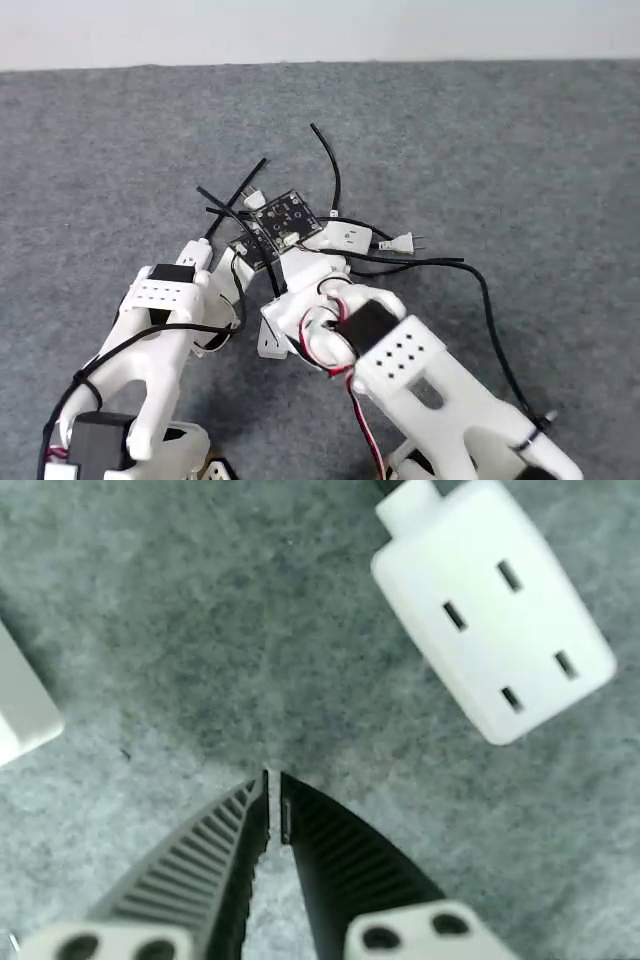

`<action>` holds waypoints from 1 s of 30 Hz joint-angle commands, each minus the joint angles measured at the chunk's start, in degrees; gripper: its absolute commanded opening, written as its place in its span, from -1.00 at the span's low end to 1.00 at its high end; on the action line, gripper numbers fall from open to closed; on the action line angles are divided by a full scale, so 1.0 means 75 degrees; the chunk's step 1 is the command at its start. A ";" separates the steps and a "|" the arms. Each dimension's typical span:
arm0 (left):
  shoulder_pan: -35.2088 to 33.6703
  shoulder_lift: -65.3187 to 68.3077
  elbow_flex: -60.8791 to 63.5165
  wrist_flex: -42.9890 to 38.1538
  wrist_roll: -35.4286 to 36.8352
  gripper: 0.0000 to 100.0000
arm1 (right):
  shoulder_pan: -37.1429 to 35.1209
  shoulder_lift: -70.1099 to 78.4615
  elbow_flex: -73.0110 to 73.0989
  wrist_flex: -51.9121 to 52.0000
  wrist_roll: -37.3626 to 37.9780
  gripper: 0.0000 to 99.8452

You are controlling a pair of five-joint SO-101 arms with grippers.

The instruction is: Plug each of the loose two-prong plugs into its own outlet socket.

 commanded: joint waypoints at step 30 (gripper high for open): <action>-0.1254 -0.4806 0.2725 -0.3118 0.3247 -0.97 | 0.0440 0.0264 0.0375 -0.1330 -0.1289 -0.98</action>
